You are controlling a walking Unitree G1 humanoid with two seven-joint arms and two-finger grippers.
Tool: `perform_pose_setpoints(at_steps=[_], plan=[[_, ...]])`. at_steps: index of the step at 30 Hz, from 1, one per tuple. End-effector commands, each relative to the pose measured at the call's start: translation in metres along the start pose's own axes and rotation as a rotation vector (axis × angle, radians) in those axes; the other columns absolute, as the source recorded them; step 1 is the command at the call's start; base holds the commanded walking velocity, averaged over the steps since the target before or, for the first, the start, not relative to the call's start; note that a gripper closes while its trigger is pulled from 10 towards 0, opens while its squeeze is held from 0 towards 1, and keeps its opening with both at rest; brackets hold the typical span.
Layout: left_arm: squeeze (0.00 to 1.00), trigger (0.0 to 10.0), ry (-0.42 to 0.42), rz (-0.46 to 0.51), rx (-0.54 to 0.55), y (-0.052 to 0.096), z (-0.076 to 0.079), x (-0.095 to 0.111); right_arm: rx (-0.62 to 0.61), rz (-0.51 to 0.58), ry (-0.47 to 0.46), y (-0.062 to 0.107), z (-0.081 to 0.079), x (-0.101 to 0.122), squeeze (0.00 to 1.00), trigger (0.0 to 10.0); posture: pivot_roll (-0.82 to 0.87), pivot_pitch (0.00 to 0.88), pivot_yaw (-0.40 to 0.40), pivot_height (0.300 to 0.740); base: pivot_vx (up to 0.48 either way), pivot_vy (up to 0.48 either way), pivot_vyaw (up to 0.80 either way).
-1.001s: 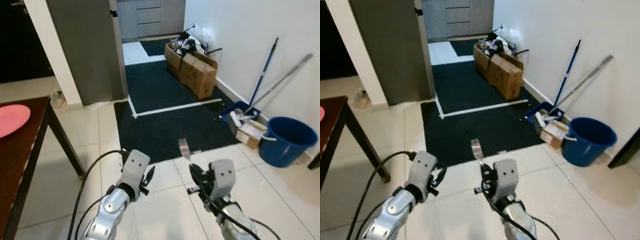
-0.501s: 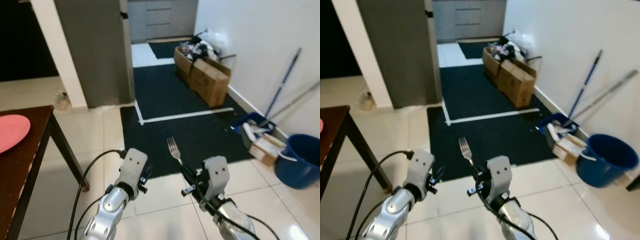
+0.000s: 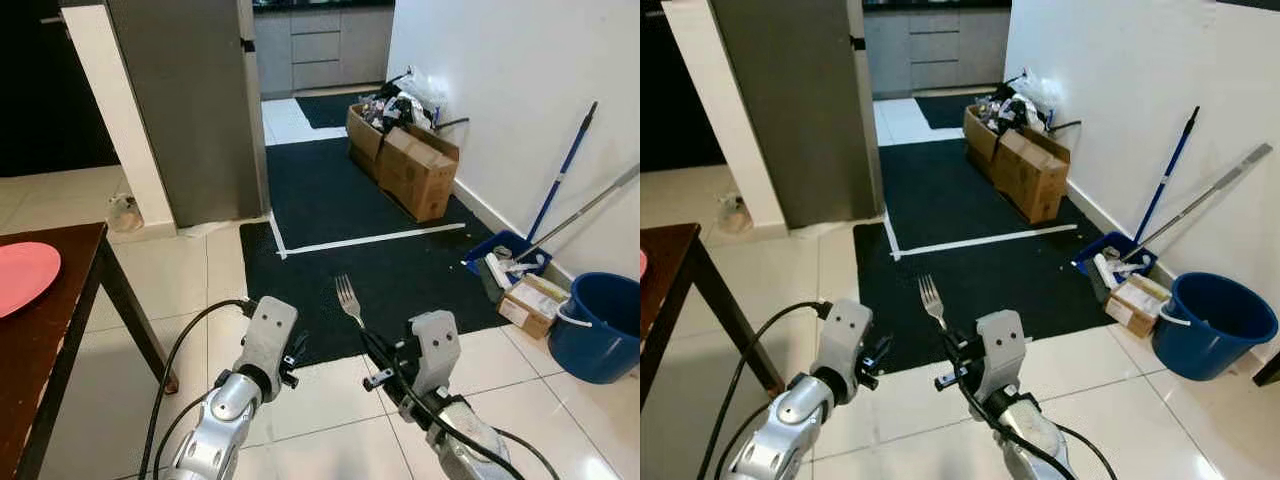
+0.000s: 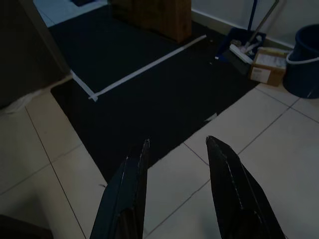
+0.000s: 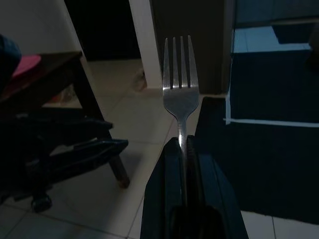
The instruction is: Setting the table
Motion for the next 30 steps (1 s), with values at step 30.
perform_pose_setpoints(at_steps=[30], plan=[[0.00, 10.0, 0.000, -0.044, 0.016, 0.007, -0.005, -0.011, 0.052, 0.151, -0.192, -0.004, -0.005, 0.047, 0.00, 10.0, -0.07, 0.059, 0.110, 0.740, 0.000, 0.000, 0.73]])
Point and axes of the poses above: a point about 5 cm out from each wrist's last joint towards the gripper, its own y axis pointing back from the gripper into the wrist, its own x axis along the axis of the wrist's last joint, z = x × y, the point moved 4 cm from there along -y, pointing out of the wrist towards the gripper, and after that the axes turned 4 degrees about -y, right-handed, at the moved point
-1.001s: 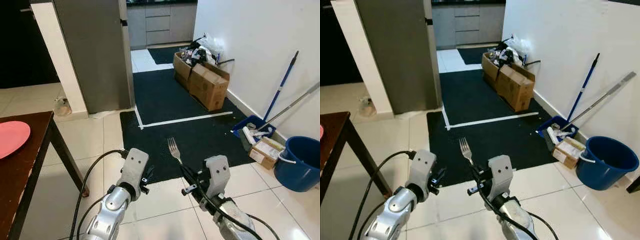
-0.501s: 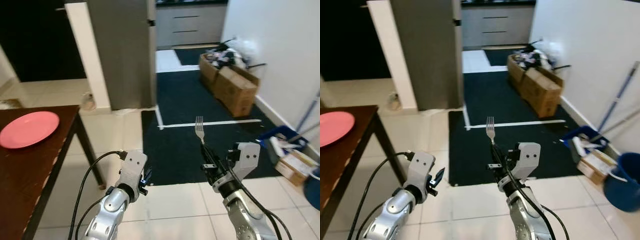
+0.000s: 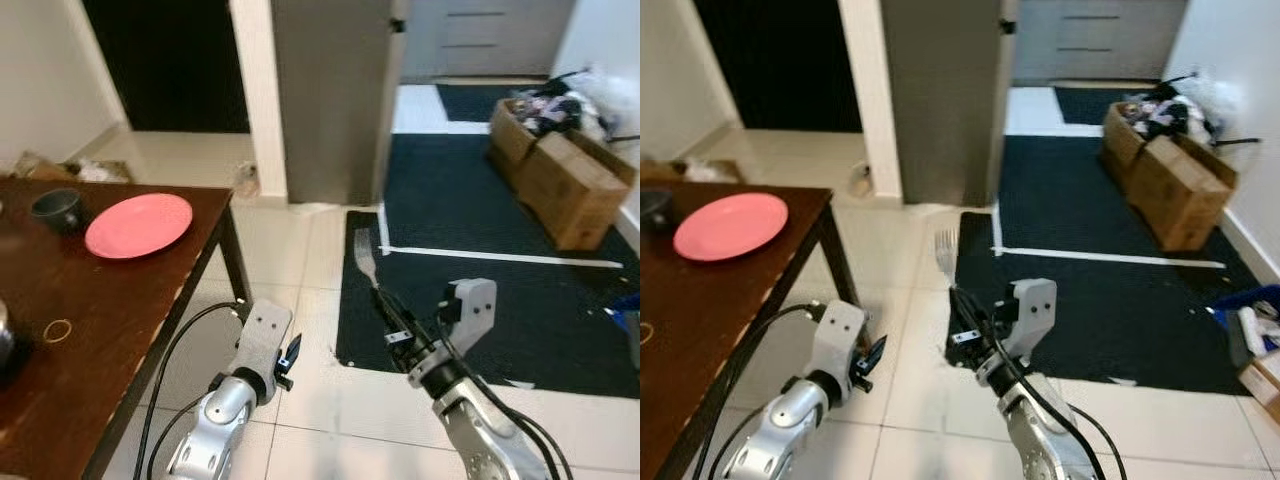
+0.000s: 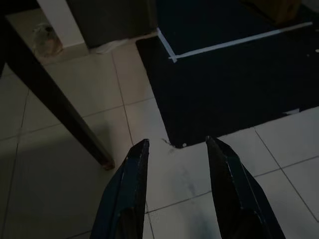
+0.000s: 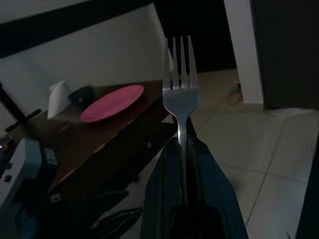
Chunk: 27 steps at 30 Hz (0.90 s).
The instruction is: Setting the table
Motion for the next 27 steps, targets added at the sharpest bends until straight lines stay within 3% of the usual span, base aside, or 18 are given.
perform_pose_setpoints(at_steps=[1, 27], plan=[[0.00, 10.0, -0.004, -0.023, 0.004, 0.0025, -0.0019, -0.0063, 0.012, -0.002, -0.010, 0.0020, -0.0033, -0.0003, 0.00, 10.0, -0.07, 0.059, 0.110, 0.740, 0.000, 0.000, 0.78], [0.00, 10.0, -0.007, -0.022, -0.005, 0.0000, -0.0012, -0.0035, 0.002, -0.018, 0.002, 0.0041, -0.0022, -0.0033, 0.00, 10.0, -0.07, 0.061, 0.121, 0.740, 0.000, 0.000, 0.78]])
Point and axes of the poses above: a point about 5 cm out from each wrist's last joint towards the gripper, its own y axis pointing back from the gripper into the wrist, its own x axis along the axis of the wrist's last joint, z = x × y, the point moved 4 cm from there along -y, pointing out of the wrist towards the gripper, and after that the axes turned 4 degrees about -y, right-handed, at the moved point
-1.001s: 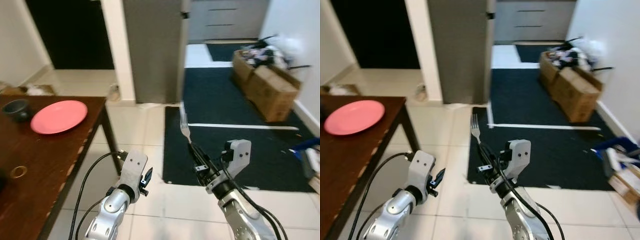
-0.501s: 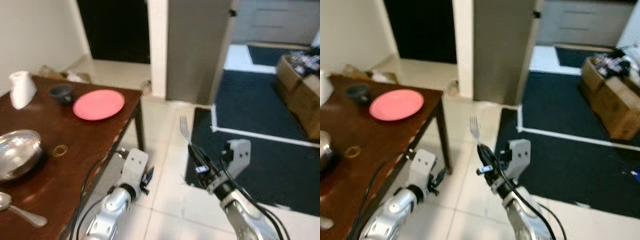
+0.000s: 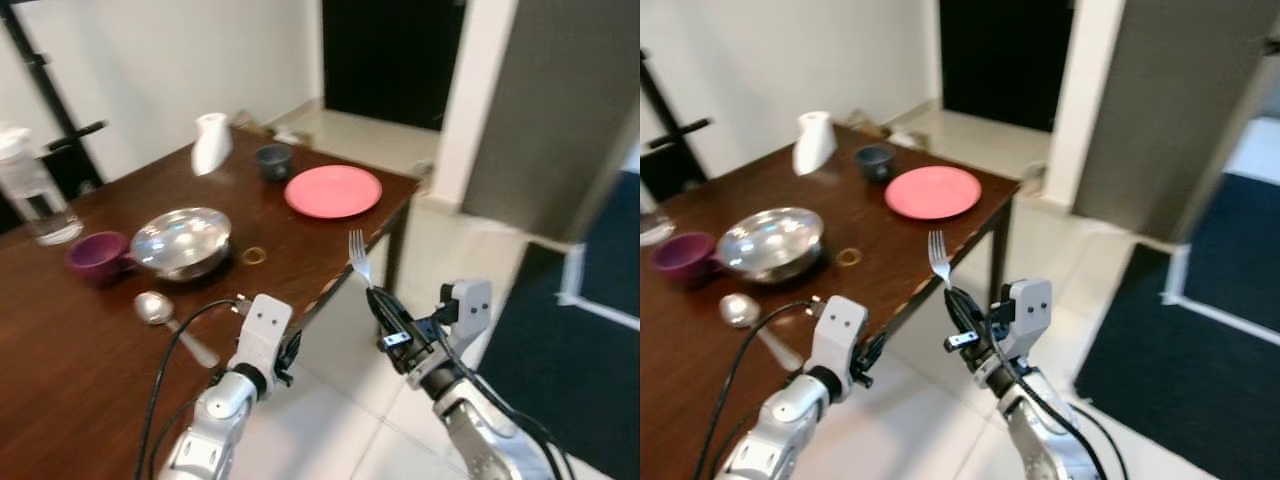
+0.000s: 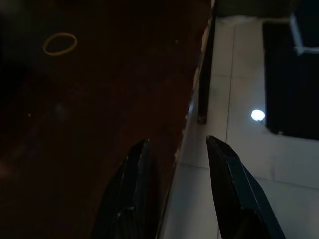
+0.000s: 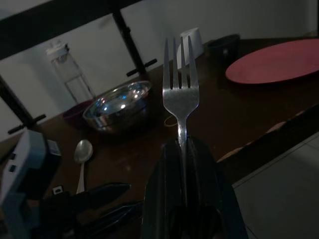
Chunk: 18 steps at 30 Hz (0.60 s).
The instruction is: Setting the table
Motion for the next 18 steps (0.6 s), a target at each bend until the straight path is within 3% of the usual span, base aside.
perform_pose_setpoints(at_steps=[1, 18], plan=[[0.00, 10.0, -0.003, -0.028, -0.001, 0.002, -0.001, -0.007, -0.004, -0.009, -0.006, 0.002, -0.001, -0.003, 0.00, 10.0, -0.07, 0.061, 0.121, 0.740, 0.000, 0.000, 0.78], [0.00, 10.0, -0.037, -0.041, 0.011, -0.001, -0.002, -0.006, -0.073, 0.034, -0.059, 0.002, 0.011, 0.004, 0.00, 10.0, -0.07, 0.069, 0.126, 0.740, 0.000, 0.000, 0.73]])
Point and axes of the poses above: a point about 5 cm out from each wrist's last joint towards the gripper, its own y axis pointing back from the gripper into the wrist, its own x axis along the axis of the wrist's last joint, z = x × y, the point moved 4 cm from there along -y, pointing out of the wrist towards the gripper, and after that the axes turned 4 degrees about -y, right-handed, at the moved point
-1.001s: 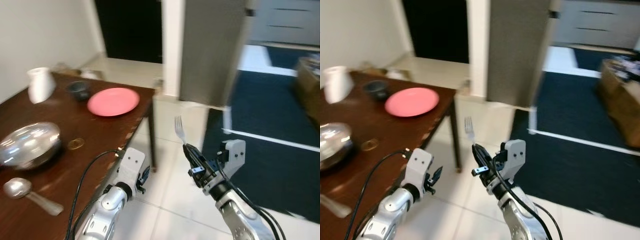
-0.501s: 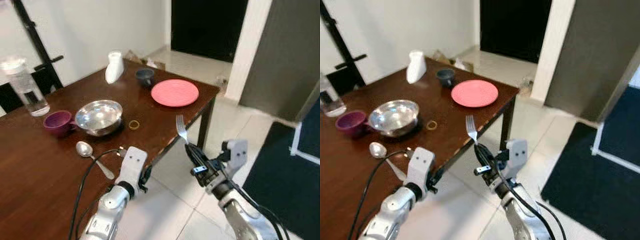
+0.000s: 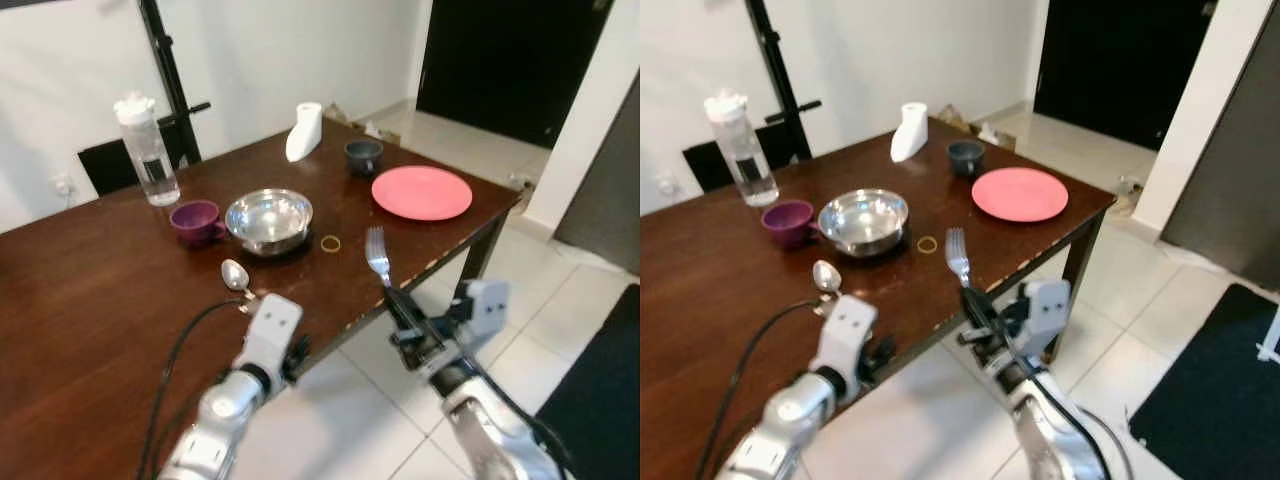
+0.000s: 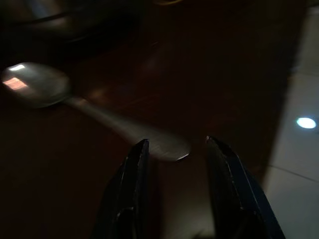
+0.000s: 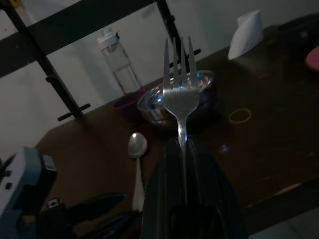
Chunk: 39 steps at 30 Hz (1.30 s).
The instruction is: Setting the table
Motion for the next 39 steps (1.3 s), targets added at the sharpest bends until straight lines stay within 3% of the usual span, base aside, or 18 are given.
perform_pose_setpoints(at_steps=[1, 9, 16, 18, 20, 27, 31, 39], plan=[[0.00, 10.0, 0.001, -0.020, 0.005, 0.000, 0.000, -0.004, -0.023, -0.001, -0.016, 0.001, 0.005, 0.000, 0.00, 10.0, -0.07, 0.069, 0.126, 0.740, 0.000, 0.000, 0.48], [0.00, 10.0, 0.046, -0.018, 0.102, -0.004, -0.015, 0.004, -0.011, 0.001, 0.017, 0.001, 0.003, 0.004, 0.00, 10.0, -0.07, 0.073, 0.123, 0.740, 0.000, 0.000, 0.24], [0.00, 10.0, 0.023, 0.027, 0.294, -0.002, -0.047, 0.018, 0.066, -0.017, 0.137, -0.005, -0.009, 0.009, 0.00, 10.0, -0.06, 0.080, 0.116, 0.740, 0.000, 0.000, 0.00], [0.00, 10.0, 0.004, 0.043, 0.368, 0.003, -0.063, 0.023, 0.110, -0.038, 0.231, -0.008, -0.015, 0.010, 0.00, 10.0, -0.06, 0.081, 0.116, 0.740, 0.000, 0.000, 0.00], [0.00, 10.0, 0.010, 0.042, 0.390, 0.006, -0.072, 0.023, 0.129, -0.043, 0.264, -0.010, -0.018, 0.010, 0.00, 10.0, -0.06, 0.080, 0.115, 0.740, 0.000, 0.000, 0.00], [0.00, 10.0, 0.013, 0.052, 0.304, 0.006, -0.060, 0.023, 0.105, -0.023, 0.260, -0.013, -0.015, 0.014, 0.00, 10.0, -0.05, 0.077, 0.113, 0.740, 0.000, 0.000, 0.00], [0.00, 10.0, 0.013, 0.056, 0.259, 0.003, -0.044, 0.024, 0.076, -0.023, 0.261, -0.012, -0.011, 0.013, 0.00, 10.0, -0.07, 0.070, 0.115, 0.740, 0.000, 0.000, 0.00], [0.00, 10.0, 0.020, 0.052, 0.245, 0.000, -0.038, 0.023, 0.054, -0.036, 0.257, -0.010, -0.007, 0.008, 0.00, 10.0, -0.07, 0.065, 0.116, 0.740, 0.000, 0.000, 0.00]])
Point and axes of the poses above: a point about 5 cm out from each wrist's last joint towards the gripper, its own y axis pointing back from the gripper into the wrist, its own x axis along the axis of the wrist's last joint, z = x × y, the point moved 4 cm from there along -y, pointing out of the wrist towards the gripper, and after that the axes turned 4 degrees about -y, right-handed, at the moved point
